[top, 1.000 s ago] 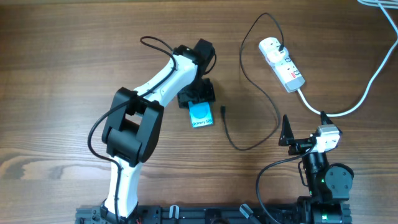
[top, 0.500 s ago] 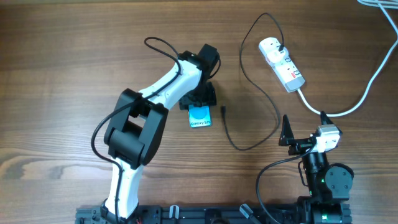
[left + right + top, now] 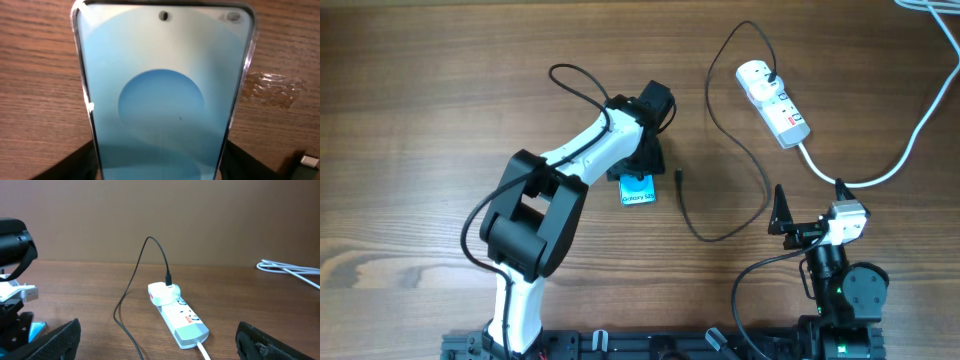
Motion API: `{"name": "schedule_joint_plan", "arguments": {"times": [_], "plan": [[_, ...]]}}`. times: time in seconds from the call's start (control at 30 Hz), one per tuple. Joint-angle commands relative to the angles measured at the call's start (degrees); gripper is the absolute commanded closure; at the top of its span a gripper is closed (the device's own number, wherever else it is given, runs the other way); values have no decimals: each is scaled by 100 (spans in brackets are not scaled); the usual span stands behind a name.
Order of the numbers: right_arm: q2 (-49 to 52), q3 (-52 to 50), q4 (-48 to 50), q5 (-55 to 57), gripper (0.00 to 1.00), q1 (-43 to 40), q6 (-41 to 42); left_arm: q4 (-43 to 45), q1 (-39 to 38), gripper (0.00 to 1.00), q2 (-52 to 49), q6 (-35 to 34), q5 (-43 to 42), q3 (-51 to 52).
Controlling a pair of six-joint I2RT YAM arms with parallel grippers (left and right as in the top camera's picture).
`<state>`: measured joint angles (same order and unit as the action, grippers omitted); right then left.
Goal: Plug charger to phone and switch on socket
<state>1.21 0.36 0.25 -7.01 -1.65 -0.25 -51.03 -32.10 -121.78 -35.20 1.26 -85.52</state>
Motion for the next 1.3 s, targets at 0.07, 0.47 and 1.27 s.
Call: {"name": "schedule_joint_plan", "arguments": {"times": [0.07,0.47,1.27], "plan": [[-17,-7,15,61,0,24,39,70,7,39,-415,-46,-157,367],[-17,-7,17,61,0,24,39,-922,269,34,-413,-153,-181,-494],[-17,-7,17,61,0,24,39,-1390,1381,37,-411,-247,-2304,-612]]}}
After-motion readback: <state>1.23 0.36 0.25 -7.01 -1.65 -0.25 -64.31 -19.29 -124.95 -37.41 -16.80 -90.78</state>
